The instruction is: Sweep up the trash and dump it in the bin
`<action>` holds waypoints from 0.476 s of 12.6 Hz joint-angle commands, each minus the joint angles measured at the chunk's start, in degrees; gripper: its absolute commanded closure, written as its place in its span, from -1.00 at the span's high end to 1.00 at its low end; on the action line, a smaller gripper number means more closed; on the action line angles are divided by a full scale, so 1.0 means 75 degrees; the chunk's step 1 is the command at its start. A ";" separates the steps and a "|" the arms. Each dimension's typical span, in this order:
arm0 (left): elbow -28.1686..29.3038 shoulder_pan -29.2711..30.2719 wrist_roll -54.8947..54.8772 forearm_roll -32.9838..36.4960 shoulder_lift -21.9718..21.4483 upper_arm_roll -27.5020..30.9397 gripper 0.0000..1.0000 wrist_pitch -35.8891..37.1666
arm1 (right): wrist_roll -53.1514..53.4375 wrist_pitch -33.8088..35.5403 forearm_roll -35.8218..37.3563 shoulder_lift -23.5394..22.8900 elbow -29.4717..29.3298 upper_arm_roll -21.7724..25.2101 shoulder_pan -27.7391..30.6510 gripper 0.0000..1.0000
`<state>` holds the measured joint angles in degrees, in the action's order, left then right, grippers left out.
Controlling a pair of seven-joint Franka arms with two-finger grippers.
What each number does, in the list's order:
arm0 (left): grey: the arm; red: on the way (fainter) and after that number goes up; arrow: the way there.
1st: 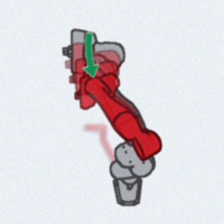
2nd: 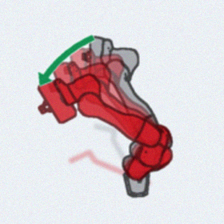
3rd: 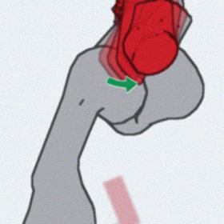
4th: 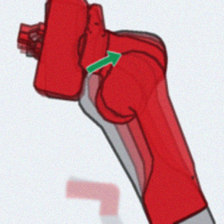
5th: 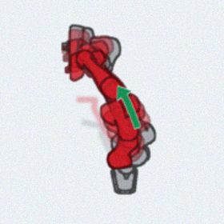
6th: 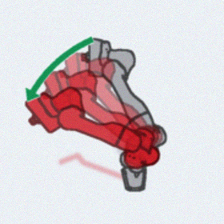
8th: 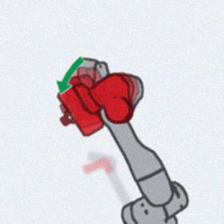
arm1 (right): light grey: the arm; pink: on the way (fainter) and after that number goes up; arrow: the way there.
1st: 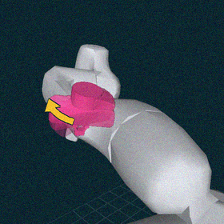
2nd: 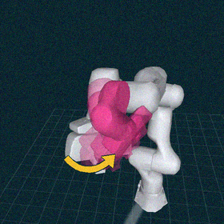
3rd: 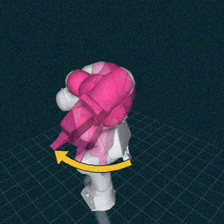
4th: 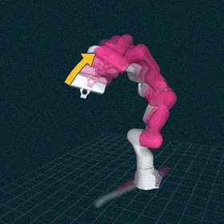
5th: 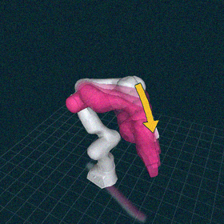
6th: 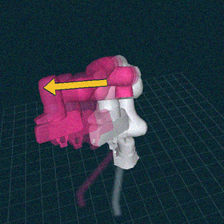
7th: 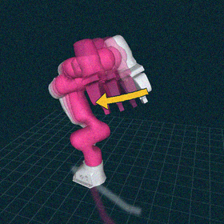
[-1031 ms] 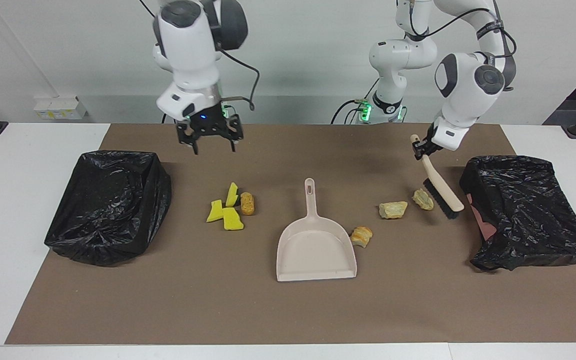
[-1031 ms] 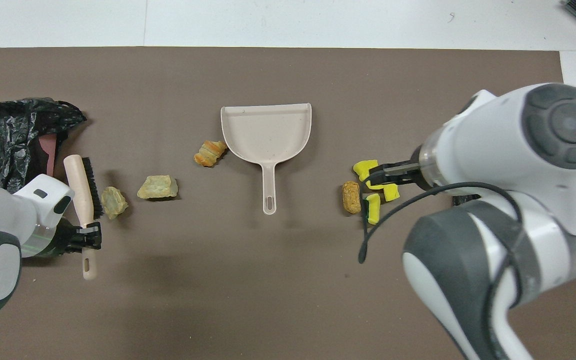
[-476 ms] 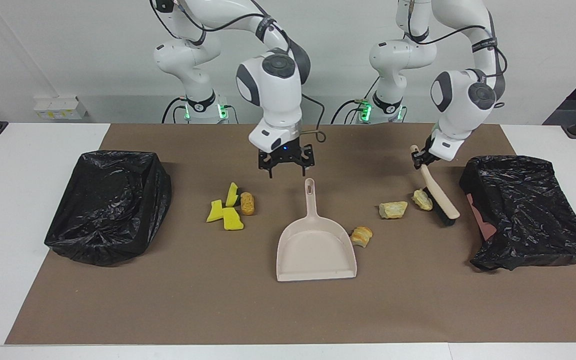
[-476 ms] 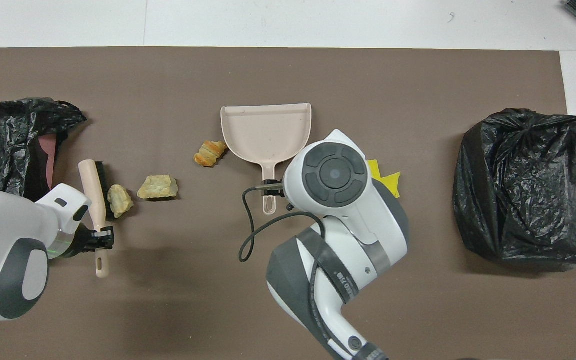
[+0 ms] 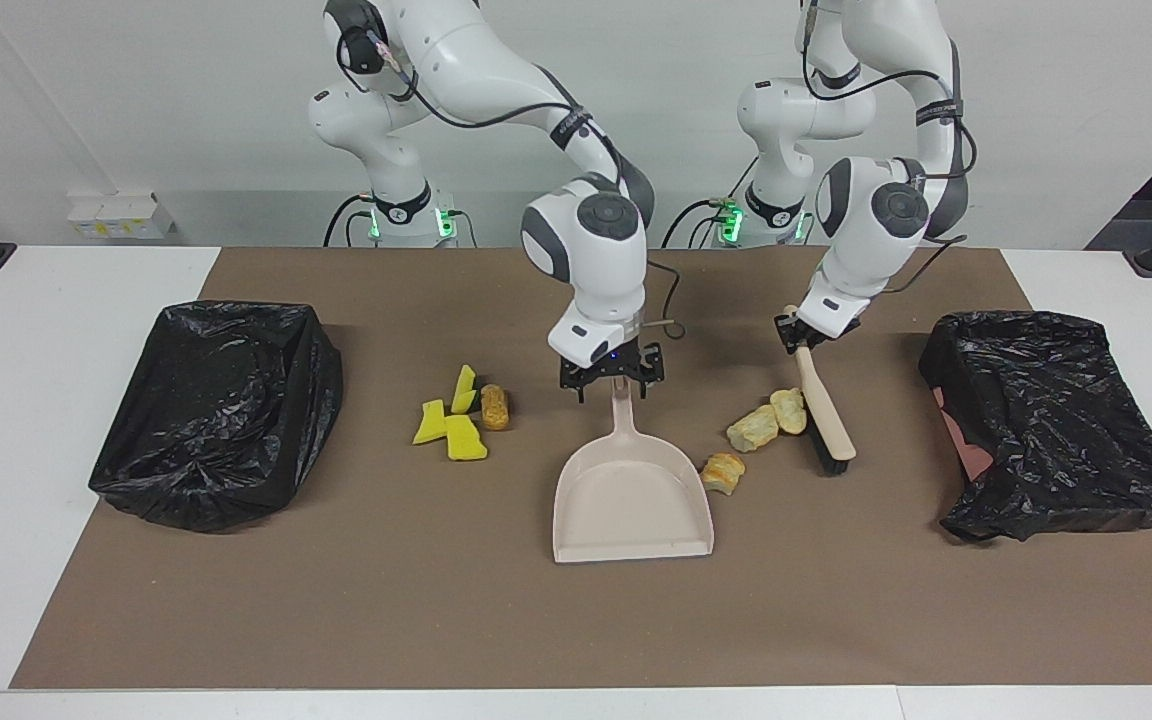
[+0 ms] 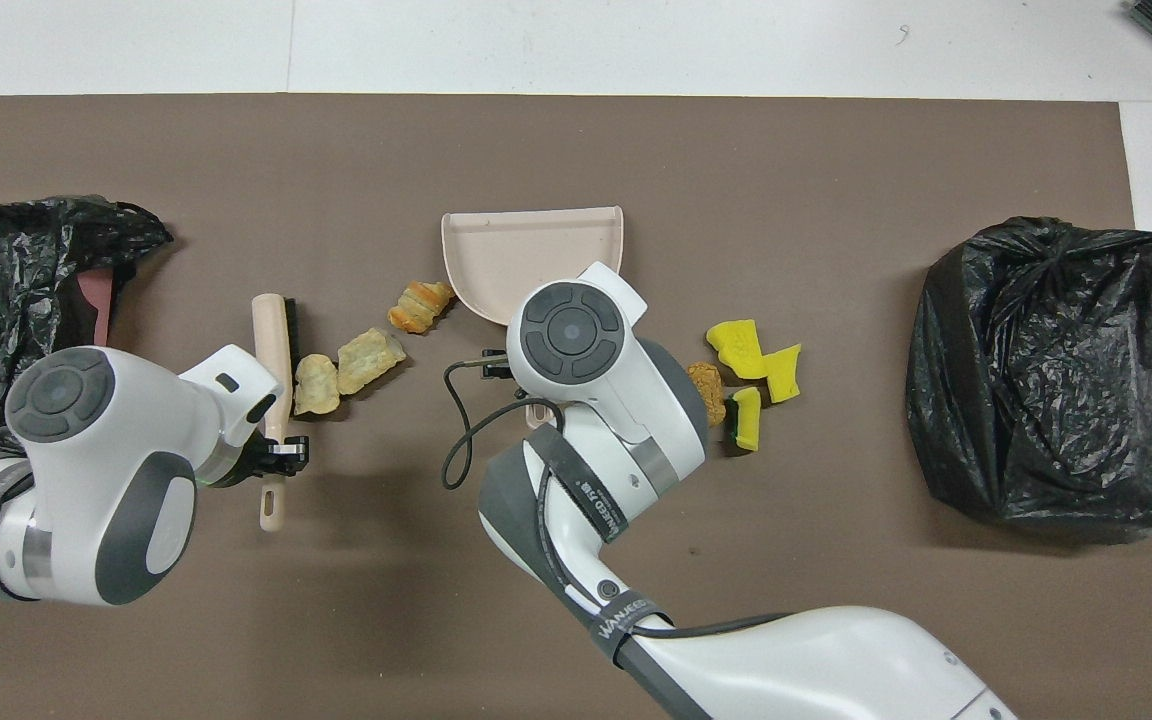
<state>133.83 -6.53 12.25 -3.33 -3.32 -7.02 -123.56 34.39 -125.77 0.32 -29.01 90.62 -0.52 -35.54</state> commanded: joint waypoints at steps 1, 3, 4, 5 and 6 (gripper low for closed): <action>-0.0160 -0.0651 -0.0039 0.0023 0.0090 0.0080 -1.00 0.0010 | -0.0364 0.0163 -0.0020 0.0000 -0.0236 0.0000 -0.0066 1.00; -0.0265 -0.0980 -0.0028 -0.0012 0.0090 0.0068 -1.00 0.0033 | -0.0764 0.0199 -0.0043 0.0012 -0.0142 0.0000 -0.0078 0.81; -0.0301 -0.0970 -0.0040 -0.0012 0.0114 0.0080 -1.00 0.0034 | -0.0765 0.0199 -0.0043 0.0024 -0.0118 0.0000 -0.0090 0.40; -0.0301 -0.0958 -0.0074 -0.0012 0.0114 0.0080 -1.00 0.0010 | -0.0765 0.0199 -0.0055 0.0070 -0.0025 0.0000 -0.0102 0.23; -0.0301 -0.0946 -0.0133 -0.0012 0.0114 0.0092 -1.00 0.0022 | -0.0776 0.0199 -0.0043 0.0140 0.0115 0.0000 -0.0113 0.22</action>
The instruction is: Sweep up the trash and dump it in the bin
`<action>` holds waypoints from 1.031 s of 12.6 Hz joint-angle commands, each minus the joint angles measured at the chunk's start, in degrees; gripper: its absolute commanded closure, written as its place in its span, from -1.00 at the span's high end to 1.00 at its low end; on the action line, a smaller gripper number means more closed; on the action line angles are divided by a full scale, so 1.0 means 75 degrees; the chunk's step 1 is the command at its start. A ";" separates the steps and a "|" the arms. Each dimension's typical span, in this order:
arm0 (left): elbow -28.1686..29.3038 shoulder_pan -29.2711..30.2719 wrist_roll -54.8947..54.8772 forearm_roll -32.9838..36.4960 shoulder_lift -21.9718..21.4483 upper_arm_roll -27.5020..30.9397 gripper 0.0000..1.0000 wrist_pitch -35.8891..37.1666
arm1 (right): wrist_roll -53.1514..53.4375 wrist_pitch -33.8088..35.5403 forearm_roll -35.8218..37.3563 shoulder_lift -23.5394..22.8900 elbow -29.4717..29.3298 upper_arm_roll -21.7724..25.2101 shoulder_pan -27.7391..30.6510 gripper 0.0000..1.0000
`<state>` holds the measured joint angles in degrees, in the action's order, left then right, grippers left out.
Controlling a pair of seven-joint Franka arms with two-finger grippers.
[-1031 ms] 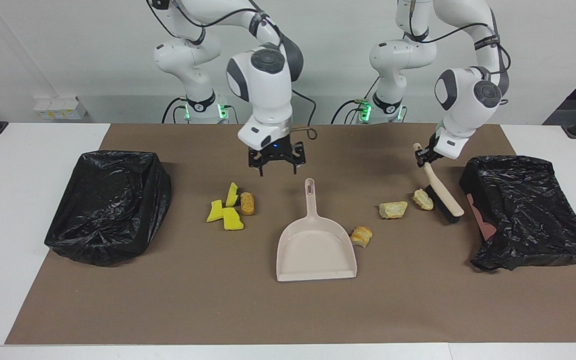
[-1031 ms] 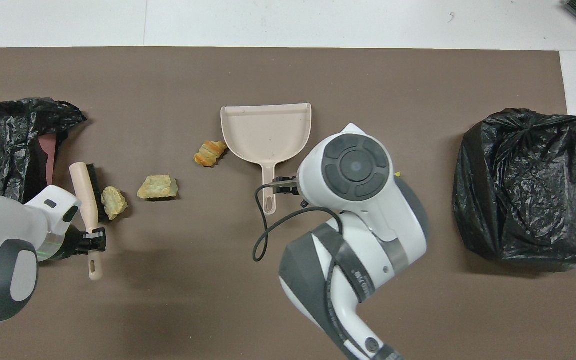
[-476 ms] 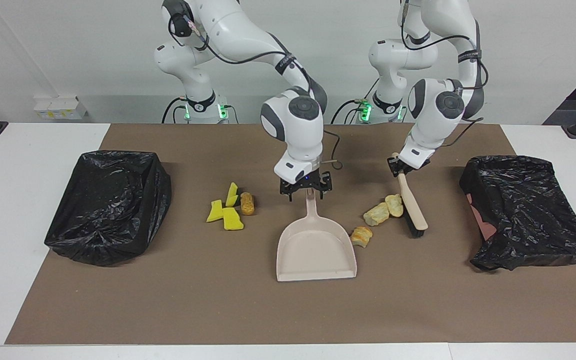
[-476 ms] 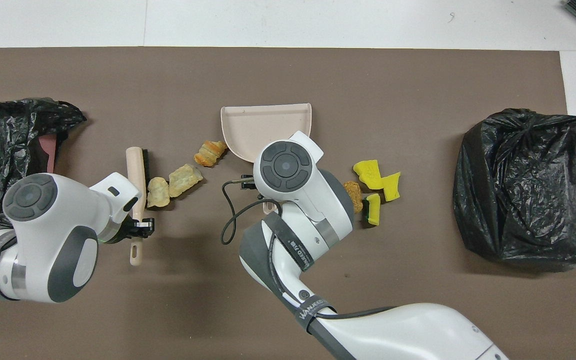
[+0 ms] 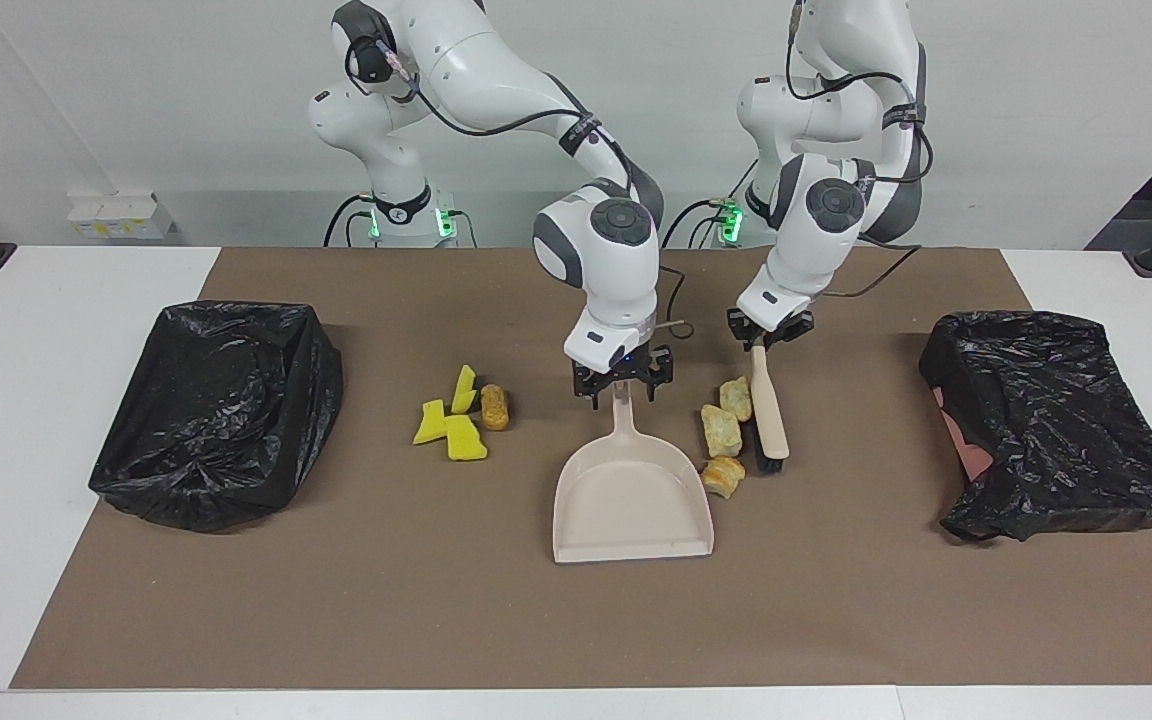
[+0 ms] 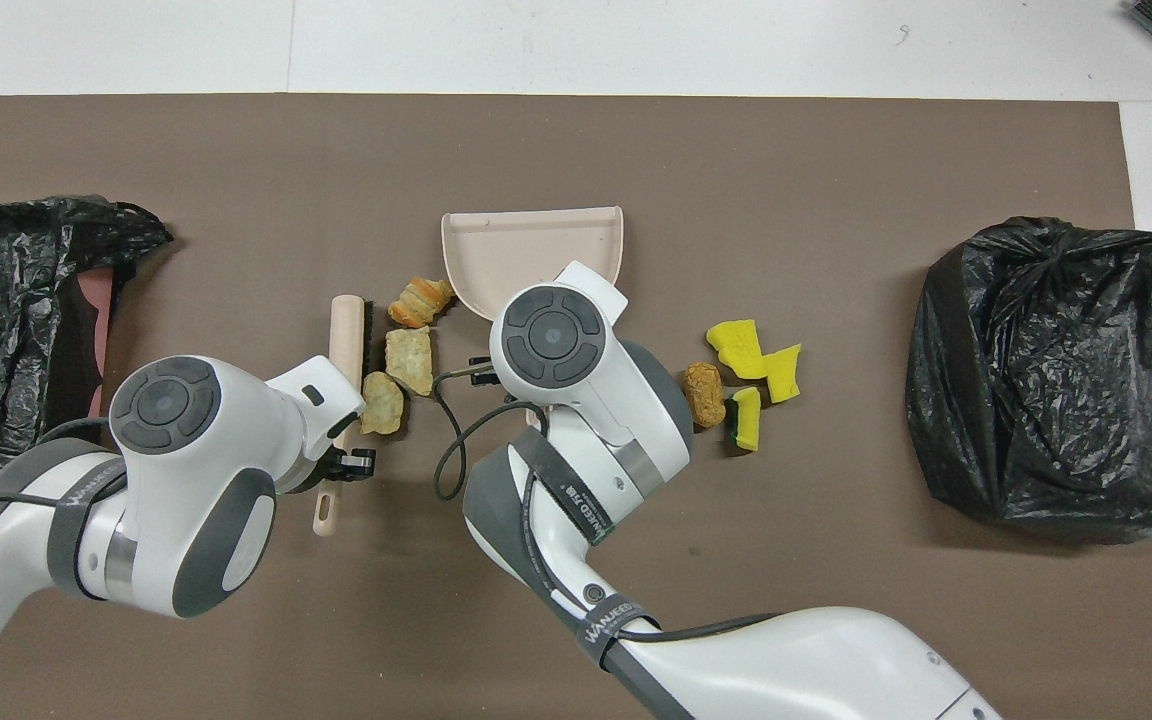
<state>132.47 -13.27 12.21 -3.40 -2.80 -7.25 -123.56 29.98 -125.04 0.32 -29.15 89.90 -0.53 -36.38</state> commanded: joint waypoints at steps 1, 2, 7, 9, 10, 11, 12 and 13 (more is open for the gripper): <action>-0.0120 -0.0036 -0.0152 -0.0004 0.0045 0.0123 -1.00 0.0022 | -0.0189 0.0136 0.0003 0.0172 0.0212 0.0001 -0.0001 -0.16; -0.0120 -0.0024 -0.0152 -0.0004 0.0045 0.0123 -1.00 0.0010 | -0.0189 0.0102 0.0004 0.0172 0.0236 0.0001 0.0010 -0.70; -0.0365 0.0046 -0.0152 0.0008 0.0185 0.0146 -1.00 0.0126 | -0.1098 0.0546 -0.0042 0.0555 0.0106 0.0024 0.0104 -1.00; -0.0402 0.0047 -0.0152 0.0008 0.0198 0.0146 -1.00 0.0139 | -0.2596 0.0733 -0.0055 0.1083 0.0246 0.0012 0.0605 -1.00; -0.0402 0.0047 -0.0152 0.0008 0.0198 0.0146 -1.00 0.0116 | -0.3578 0.1036 -0.0043 0.1341 0.0329 0.0012 0.0736 -1.00; -0.0402 0.0047 -0.0152 0.0008 0.0209 0.0146 -1.00 0.0081 | -0.4782 0.1341 -0.0043 0.1541 0.0422 0.0012 0.0842 -1.00; -0.0436 0.0058 -0.0140 0.0019 0.0221 0.0158 -1.00 0.0069 | -0.5850 0.1494 -0.0043 0.1659 0.0632 0.0024 0.0889 -1.00; -0.0495 0.0070 -0.0152 0.0066 0.0267 0.0158 -1.00 0.0127 | -0.6859 0.1473 -0.0043 0.1753 0.0866 0.0024 0.0936 -1.00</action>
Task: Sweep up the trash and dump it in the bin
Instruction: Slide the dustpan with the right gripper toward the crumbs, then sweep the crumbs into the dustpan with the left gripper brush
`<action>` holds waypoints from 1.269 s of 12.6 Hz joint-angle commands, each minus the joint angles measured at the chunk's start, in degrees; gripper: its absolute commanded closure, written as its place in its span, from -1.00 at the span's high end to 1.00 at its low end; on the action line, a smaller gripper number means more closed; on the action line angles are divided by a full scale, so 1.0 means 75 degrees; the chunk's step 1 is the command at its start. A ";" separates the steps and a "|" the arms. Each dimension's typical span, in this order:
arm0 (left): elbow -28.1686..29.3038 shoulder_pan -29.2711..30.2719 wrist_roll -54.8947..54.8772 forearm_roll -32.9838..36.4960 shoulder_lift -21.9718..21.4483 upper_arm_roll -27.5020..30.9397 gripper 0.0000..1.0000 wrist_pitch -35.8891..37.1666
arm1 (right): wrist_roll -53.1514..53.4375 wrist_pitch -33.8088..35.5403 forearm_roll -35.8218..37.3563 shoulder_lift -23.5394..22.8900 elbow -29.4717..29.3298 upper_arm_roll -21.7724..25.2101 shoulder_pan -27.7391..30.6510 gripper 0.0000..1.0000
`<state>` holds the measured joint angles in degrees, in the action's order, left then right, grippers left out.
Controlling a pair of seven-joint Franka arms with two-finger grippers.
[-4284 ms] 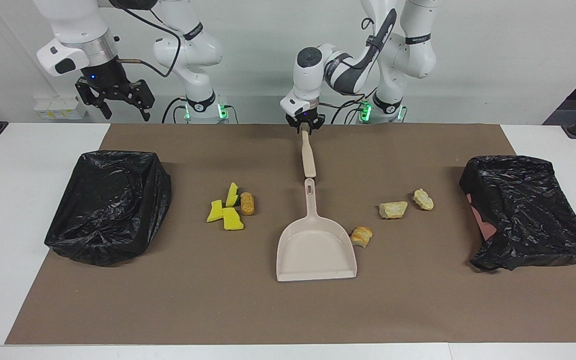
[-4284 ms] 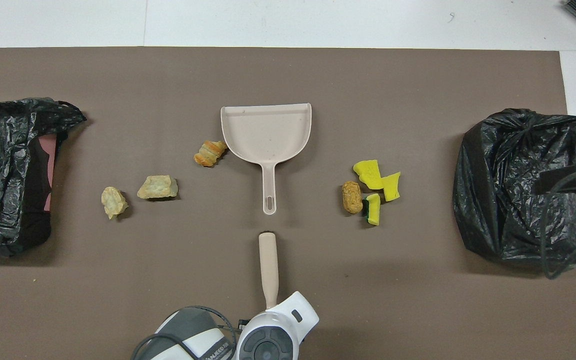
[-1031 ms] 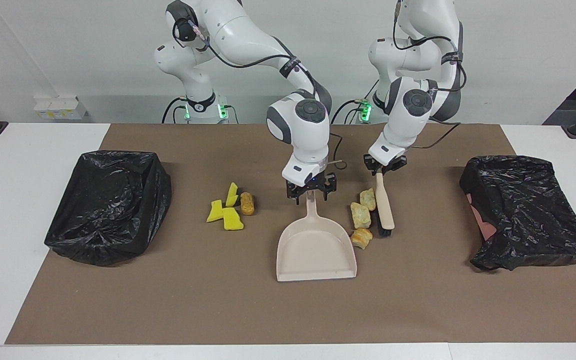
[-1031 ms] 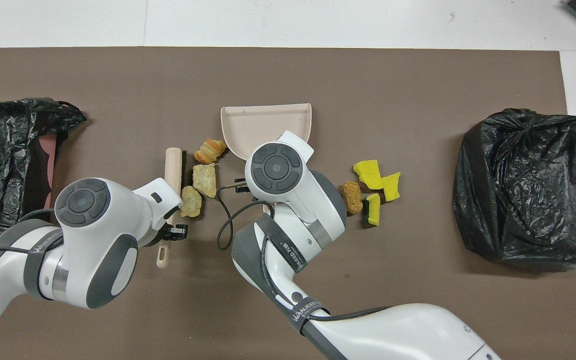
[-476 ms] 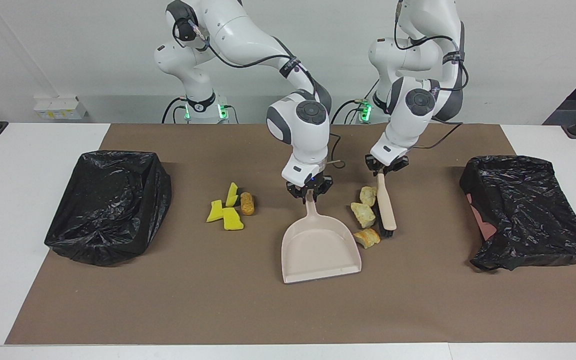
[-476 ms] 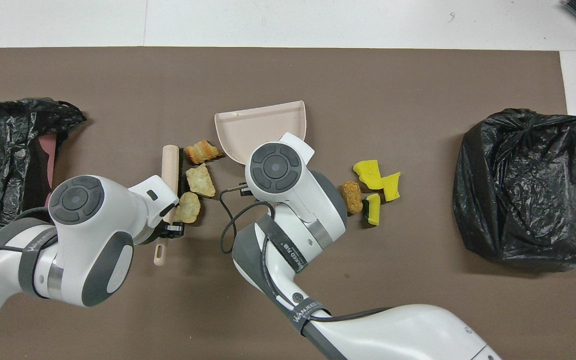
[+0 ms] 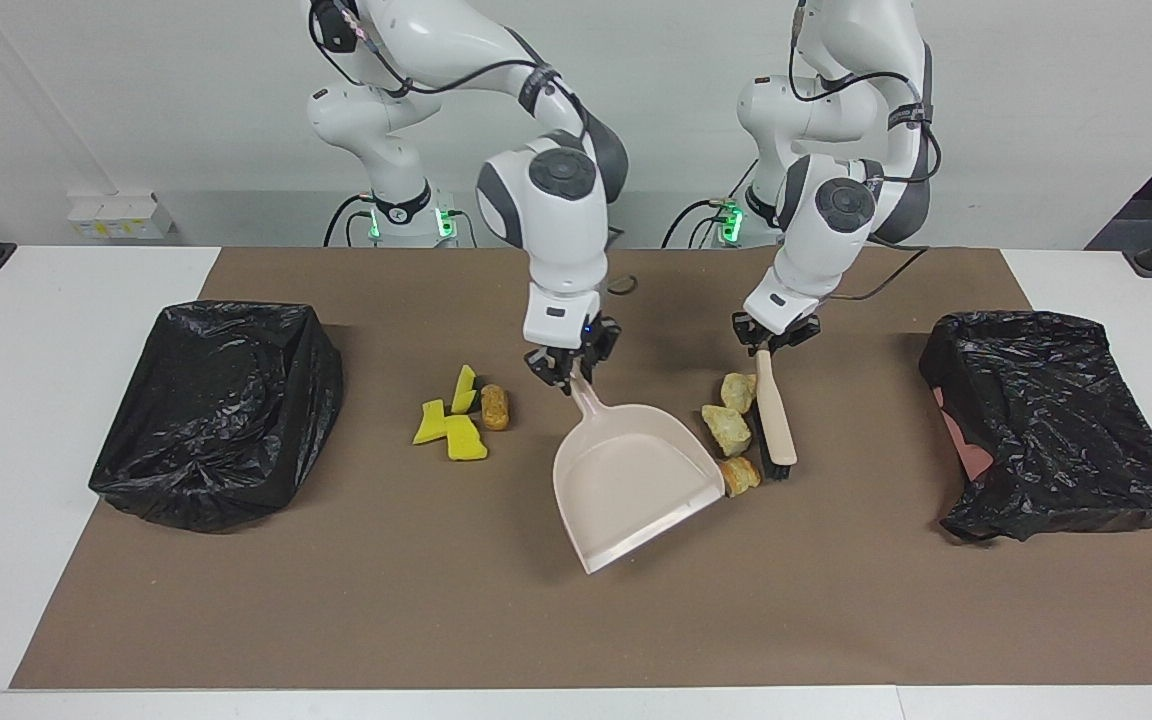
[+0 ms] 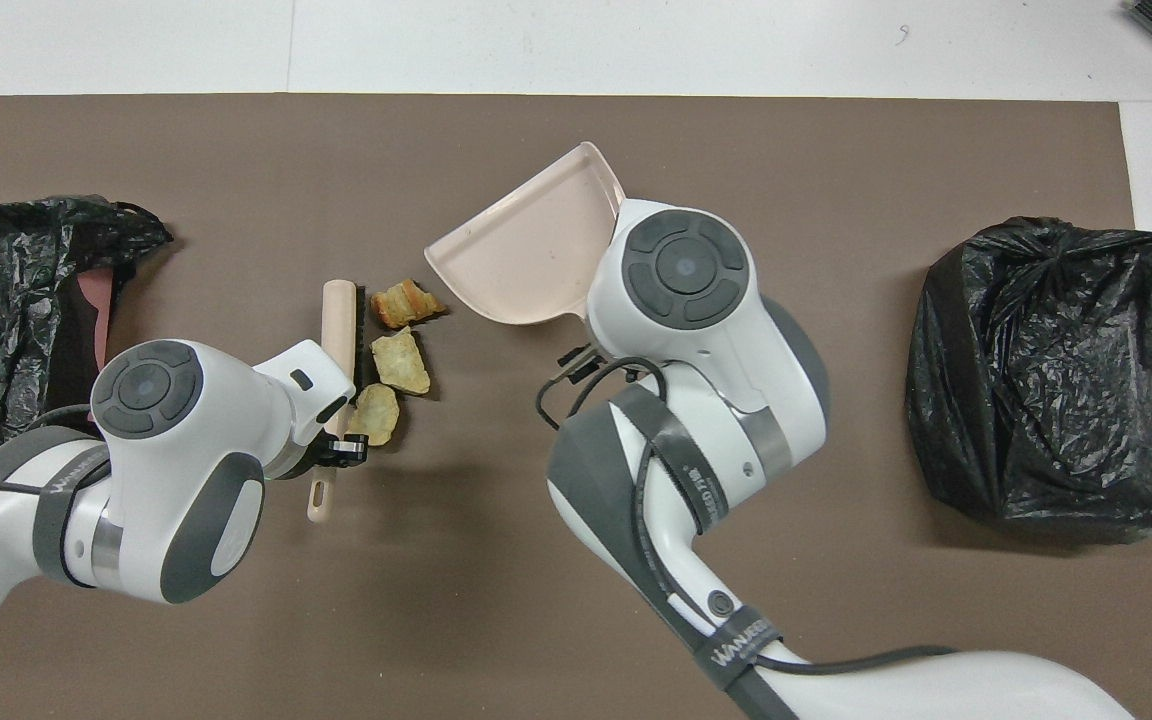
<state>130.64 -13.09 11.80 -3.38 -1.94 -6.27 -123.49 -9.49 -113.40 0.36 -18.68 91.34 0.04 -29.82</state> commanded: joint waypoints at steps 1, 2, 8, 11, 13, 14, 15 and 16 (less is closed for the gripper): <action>-0.0297 0.0069 -0.0097 0.0122 0.0188 0.0027 -1.00 0.0153 | -0.2952 -0.0044 -0.0048 0.0427 0.0850 -0.0063 0.0178 -1.00; -0.0367 0.0093 -0.0213 0.0216 0.0234 0.0039 -1.00 0.0223 | -0.4044 0.0072 -0.0036 0.0416 0.0887 -0.0064 0.0260 -1.00; -0.0543 0.0175 -0.0507 0.0533 0.0633 0.0004 -1.00 0.0270 | -0.4384 0.0601 0.0514 0.0018 0.0887 -0.0052 -0.0604 -1.00; -0.0543 -0.0128 -0.0914 0.0545 0.0622 -0.0043 -1.00 0.0259 | -0.3905 0.0461 0.0491 0.0018 0.0980 -0.0064 -0.0630 -1.00; -0.0532 -0.0294 -0.2037 0.0498 0.0598 -0.0055 -1.00 0.0259 | -0.3728 0.0449 0.0468 0.0029 0.1028 -0.0064 -0.0618 -1.00; -0.0532 -0.0503 -0.2518 0.0486 0.0563 -0.0055 -1.00 0.0317 | -0.3623 0.0449 0.0468 0.0053 0.1063 -0.0064 -0.0629 -1.00; -0.0543 -0.0702 -0.3045 0.0463 0.0540 -0.0055 -1.00 0.0480 | -0.3529 0.0449 0.0456 0.0065 0.1086 -0.0064 -0.0630 -1.00; -0.0543 -0.0843 -0.3282 0.0440 0.0505 -0.0055 -1.00 0.0632 | -0.3482 0.0449 0.0433 0.0065 0.1110 -0.0064 -0.0630 -1.00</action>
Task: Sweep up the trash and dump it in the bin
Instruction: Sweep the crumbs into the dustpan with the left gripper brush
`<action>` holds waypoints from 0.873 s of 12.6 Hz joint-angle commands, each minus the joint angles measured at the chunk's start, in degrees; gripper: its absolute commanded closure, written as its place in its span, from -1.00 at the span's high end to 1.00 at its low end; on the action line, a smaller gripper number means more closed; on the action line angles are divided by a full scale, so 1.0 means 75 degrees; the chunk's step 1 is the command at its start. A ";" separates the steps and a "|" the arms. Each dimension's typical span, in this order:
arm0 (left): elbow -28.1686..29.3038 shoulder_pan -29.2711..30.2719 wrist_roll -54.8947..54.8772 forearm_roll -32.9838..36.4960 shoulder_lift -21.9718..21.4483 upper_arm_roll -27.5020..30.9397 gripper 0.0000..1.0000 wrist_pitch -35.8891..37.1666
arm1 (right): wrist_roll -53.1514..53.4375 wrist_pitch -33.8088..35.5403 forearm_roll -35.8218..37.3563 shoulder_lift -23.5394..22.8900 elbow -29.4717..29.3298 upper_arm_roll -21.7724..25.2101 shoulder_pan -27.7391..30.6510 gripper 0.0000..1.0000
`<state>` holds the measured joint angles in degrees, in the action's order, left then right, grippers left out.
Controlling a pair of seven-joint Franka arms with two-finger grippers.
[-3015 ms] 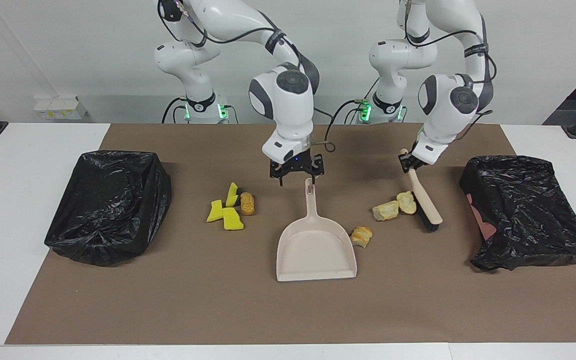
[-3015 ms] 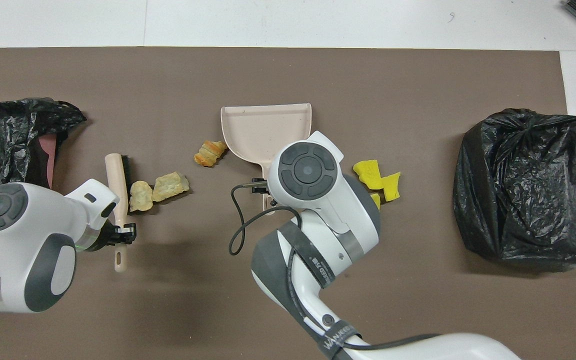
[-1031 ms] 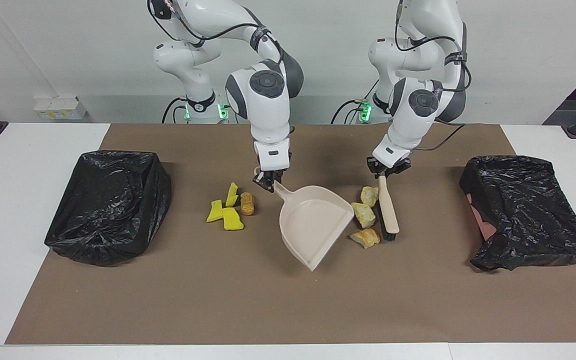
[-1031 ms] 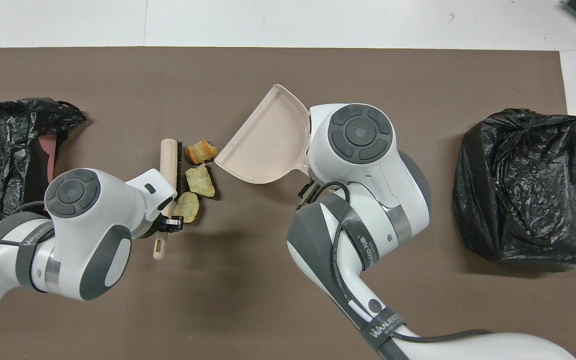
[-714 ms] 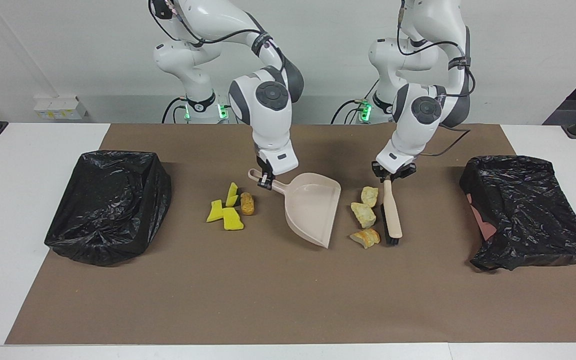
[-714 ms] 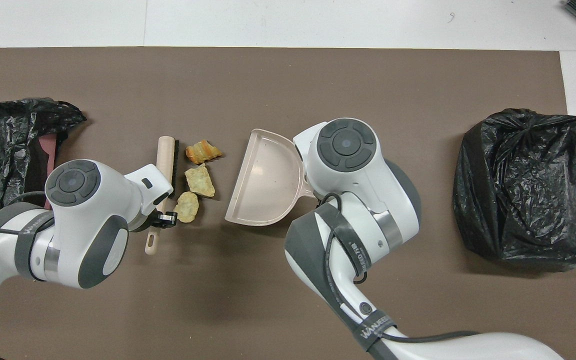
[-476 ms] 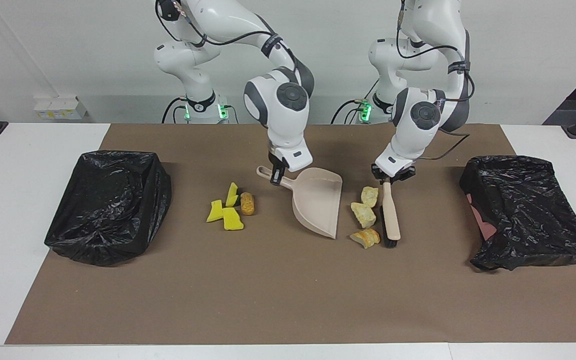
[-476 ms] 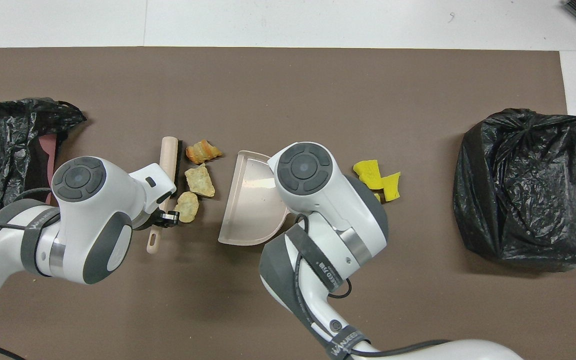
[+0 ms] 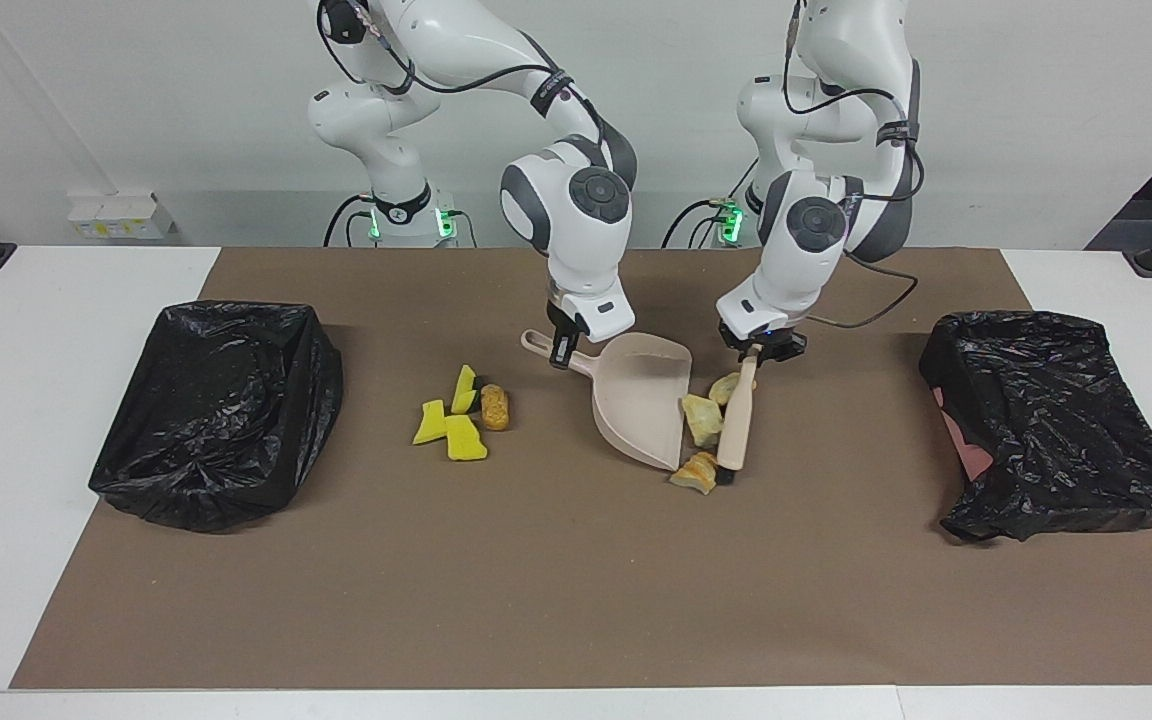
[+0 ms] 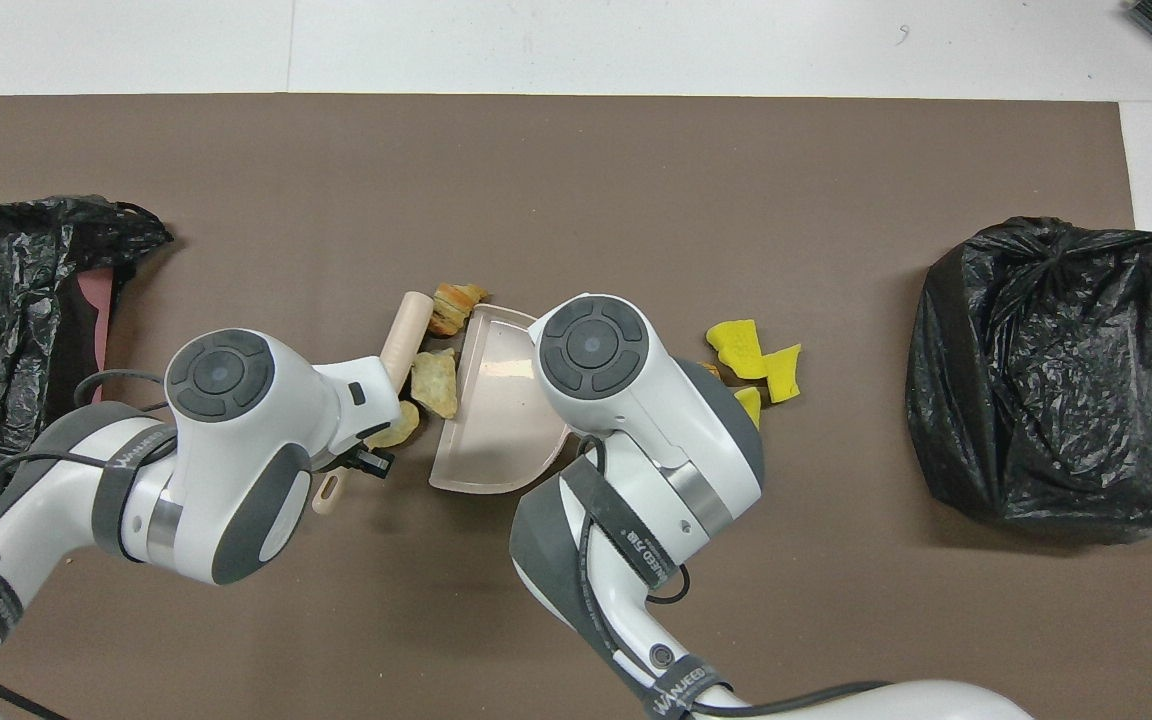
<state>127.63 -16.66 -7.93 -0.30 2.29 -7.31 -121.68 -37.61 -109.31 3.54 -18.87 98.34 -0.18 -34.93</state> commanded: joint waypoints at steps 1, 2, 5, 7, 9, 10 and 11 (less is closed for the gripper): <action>-0.0143 -0.0565 -0.0677 0.0028 -0.0083 0.0085 -1.00 0.0566 | 0.0292 -0.0097 -0.0004 0.0090 0.0177 -0.0035 0.0052 -1.00; -0.0154 -0.0788 -0.0631 0.0028 -0.0153 0.0085 -1.00 0.0684 | 0.0303 -0.0097 -0.0004 0.0090 0.0177 -0.0035 0.0064 -1.00; -0.0224 -0.1071 -0.0174 -0.0765 -0.0644 0.0085 -1.00 0.1070 | 0.0304 -0.0097 -0.0004 0.0090 0.0177 -0.0035 0.0064 -1.00; -0.0458 -0.1025 -0.0150 -0.0944 -0.0867 0.0096 -1.00 0.1492 | 0.0304 -0.0097 -0.0004 0.0090 0.0177 -0.0035 0.0064 -1.00; -0.0564 -0.0896 -0.0092 -0.0945 -0.0974 0.0201 -1.00 0.1634 | 0.0292 -0.0109 -0.0004 0.0090 0.0177 -0.0035 0.0064 -1.00; -0.0553 -0.0606 0.0013 -0.0945 -0.0974 0.0202 -1.00 0.1611 | 0.0280 -0.0120 -0.0015 0.0090 0.0177 -0.0035 0.0064 -1.00; -0.0553 -0.0289 0.0304 -0.0945 -0.0939 0.0202 -1.00 0.1623 | 0.0280 -0.0109 -0.0015 0.0090 0.0177 -0.0035 0.0064 -1.00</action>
<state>123.94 -22.42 -7.62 -6.56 -4.82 -5.93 -110.72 -36.71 -109.32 3.52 -18.87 98.67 -0.18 -34.92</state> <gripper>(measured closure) 0.731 0.678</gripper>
